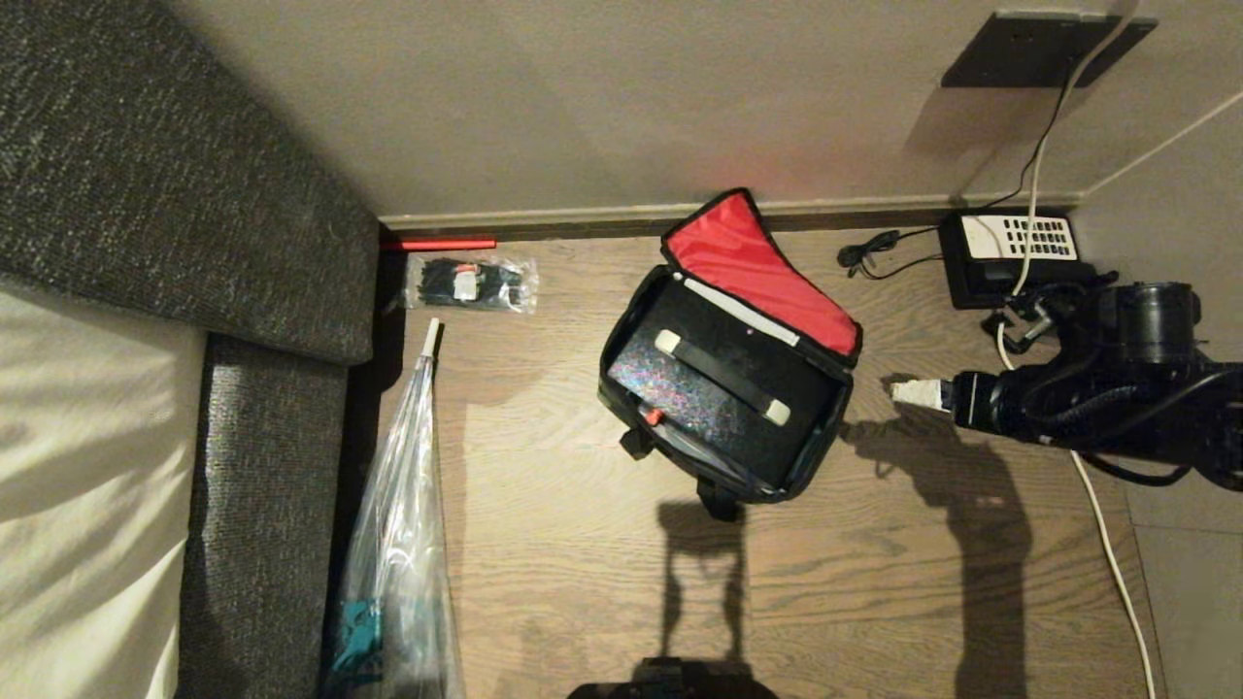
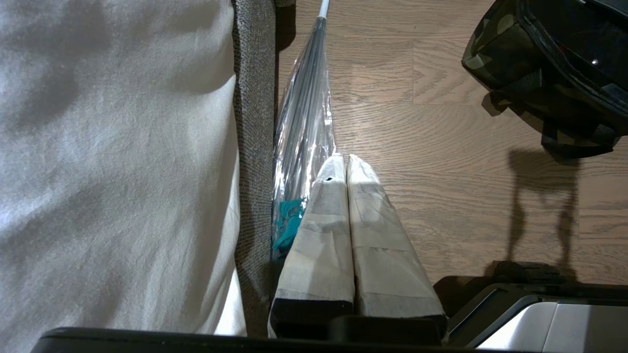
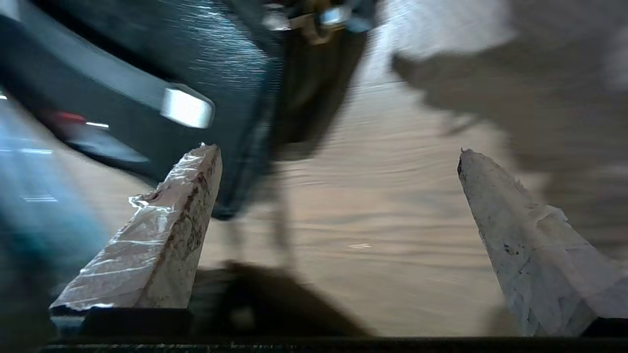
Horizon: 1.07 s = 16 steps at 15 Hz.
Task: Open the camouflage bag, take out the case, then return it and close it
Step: Close the top of the storage box
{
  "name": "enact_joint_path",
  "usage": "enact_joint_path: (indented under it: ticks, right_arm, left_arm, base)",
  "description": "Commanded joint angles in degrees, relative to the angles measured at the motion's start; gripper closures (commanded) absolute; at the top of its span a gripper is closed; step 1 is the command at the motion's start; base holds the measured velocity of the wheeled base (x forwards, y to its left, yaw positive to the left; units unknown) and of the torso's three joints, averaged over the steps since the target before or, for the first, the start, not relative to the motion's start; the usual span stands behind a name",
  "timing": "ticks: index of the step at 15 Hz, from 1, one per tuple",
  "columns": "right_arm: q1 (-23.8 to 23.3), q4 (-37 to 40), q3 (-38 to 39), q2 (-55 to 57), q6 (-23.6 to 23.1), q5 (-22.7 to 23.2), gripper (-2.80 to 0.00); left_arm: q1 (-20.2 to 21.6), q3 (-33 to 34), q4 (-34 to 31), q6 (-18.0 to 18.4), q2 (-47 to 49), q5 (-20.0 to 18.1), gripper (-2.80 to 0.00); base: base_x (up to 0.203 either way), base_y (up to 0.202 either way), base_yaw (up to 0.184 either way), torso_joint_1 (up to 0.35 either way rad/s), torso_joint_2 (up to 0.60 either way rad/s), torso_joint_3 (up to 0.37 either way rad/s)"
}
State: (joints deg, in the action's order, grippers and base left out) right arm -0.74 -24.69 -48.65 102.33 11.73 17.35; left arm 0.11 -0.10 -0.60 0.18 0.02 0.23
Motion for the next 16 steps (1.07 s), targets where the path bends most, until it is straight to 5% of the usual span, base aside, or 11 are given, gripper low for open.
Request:
enact_joint_path:
  ticks: [1, 2, 6, 8, 16]
  right_arm:
    - [0.10, -0.05, -2.29, 3.67, 0.85, 0.75, -2.80]
    - [0.08, -0.51, -3.32, 5.33, 1.84, 0.85, -2.80]
    - [0.04, -3.84, -14.53, 14.06, 23.02, 0.75, -2.80]
    - [0.06, -5.94, -19.92, 18.14, 28.71, 0.66, -2.80]
    - [2.89, -7.28, -37.19, 33.06, 39.07, 1.01, -2.80]
  left_arm:
    - [0.07, 0.01, -0.02, -0.01, -0.02, 0.03, 0.00]
    - [0.07, 0.01, -0.02, -0.01, -0.02, 0.03, 0.00]
    - [0.02, 0.01, -0.02, -0.01, -0.02, 0.03, 0.00]
    - [0.07, 0.01, -0.02, -0.01, -0.02, 0.03, 0.00]
    - [-0.02, 0.01, -0.02, -0.01, -0.02, 0.03, 0.00]
  base:
    - [0.000, 0.000, 0.000, 0.000, 0.00, 0.000]
    - [0.000, 0.000, 0.000, 0.000, 0.00, 0.000]
    - [0.000, 0.000, 0.000, 0.000, 0.00, 0.000]
    - [0.000, 0.000, 0.000, 0.000, 0.00, 0.000]
    - [0.000, 0.000, 0.000, 0.000, 0.00, 0.000]
